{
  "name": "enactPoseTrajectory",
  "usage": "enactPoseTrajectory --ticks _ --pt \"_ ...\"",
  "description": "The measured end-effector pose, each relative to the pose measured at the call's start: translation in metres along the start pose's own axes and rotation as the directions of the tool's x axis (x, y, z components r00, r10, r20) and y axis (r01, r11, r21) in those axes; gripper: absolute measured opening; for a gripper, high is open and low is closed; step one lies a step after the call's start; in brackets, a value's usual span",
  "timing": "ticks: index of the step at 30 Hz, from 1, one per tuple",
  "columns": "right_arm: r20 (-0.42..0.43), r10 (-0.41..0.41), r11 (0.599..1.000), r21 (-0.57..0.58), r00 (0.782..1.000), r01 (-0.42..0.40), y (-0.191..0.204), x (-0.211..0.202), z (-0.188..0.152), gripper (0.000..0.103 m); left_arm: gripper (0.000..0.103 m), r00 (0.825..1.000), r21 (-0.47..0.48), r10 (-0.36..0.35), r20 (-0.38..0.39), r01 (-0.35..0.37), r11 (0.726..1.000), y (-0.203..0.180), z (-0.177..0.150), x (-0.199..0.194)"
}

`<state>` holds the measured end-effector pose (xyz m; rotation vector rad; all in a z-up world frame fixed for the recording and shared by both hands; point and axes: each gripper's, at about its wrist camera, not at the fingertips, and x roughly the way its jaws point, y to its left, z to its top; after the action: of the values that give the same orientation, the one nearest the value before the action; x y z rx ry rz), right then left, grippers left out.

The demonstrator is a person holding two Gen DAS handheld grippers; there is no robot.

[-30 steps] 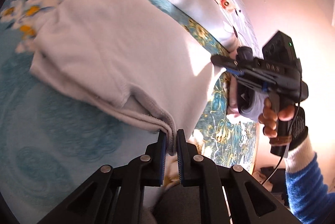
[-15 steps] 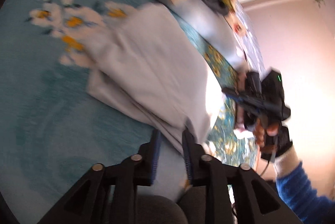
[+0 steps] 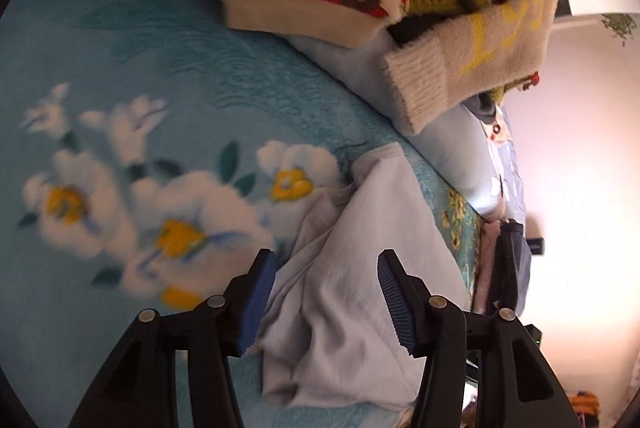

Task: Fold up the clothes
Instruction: 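Close both grippers on the edge of the folded light blue shirt, then lift the folded shirt off the rug with both grippers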

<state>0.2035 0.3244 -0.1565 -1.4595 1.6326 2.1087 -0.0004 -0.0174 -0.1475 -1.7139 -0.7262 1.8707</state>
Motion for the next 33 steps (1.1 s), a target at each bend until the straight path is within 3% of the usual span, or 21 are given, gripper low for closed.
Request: enactPoseTrajectory --ticks 5,10,15,17,24,27,28,29,33 --pt "0.046 0.057 0.995 0.079 0.997 -0.061 -0.009 0.012 -0.008 0.054 0.057 0.998 0.068 -0.043 -0.047 0.046 0.997 -0.006 0.011 0.016" --pt "0.05 0.084 0.994 0.061 0.995 -0.087 -0.007 0.02 -0.007 0.054 0.055 0.99 0.078 -0.105 -0.092 0.112 0.991 -0.006 0.01 0.023" --pt "0.059 0.11 0.992 0.057 0.992 -0.113 -0.007 0.025 -0.009 0.054 0.04 0.985 0.066 -0.128 -0.119 0.137 0.988 -0.004 0.004 0.024" --pt "0.064 0.116 0.991 0.058 0.991 -0.119 -0.008 0.025 -0.009 0.054 0.029 0.984 0.061 -0.126 -0.127 0.134 0.989 -0.006 0.001 0.027" --pt "0.074 0.136 0.988 0.062 0.988 -0.14 -0.005 0.031 -0.007 0.052 0.022 0.984 0.047 -0.127 -0.124 0.134 0.99 -0.01 -0.01 0.028" --pt "0.078 0.121 0.991 0.051 0.99 -0.125 0.001 0.033 -0.004 0.03 0.018 0.985 0.042 -0.129 -0.112 0.135 0.99 -0.013 -0.011 0.029" --pt "0.078 0.109 0.993 0.046 0.991 -0.113 0.003 0.033 -0.002 0.014 0.017 0.985 0.039 -0.133 -0.106 0.138 0.99 -0.014 -0.013 0.027" --pt "0.076 0.099 0.994 0.04 0.992 -0.102 0.005 0.033 0.001 0.009 0.017 0.985 0.035 -0.138 -0.1 0.142 0.989 -0.015 -0.016 0.026" --pt "0.079 0.088 0.996 -0.022 0.993 -0.087 0.016 0.023 0.022 0.008 0.016 0.981 0.012 -0.164 -0.107 0.166 0.986 -0.015 -0.032 0.018"
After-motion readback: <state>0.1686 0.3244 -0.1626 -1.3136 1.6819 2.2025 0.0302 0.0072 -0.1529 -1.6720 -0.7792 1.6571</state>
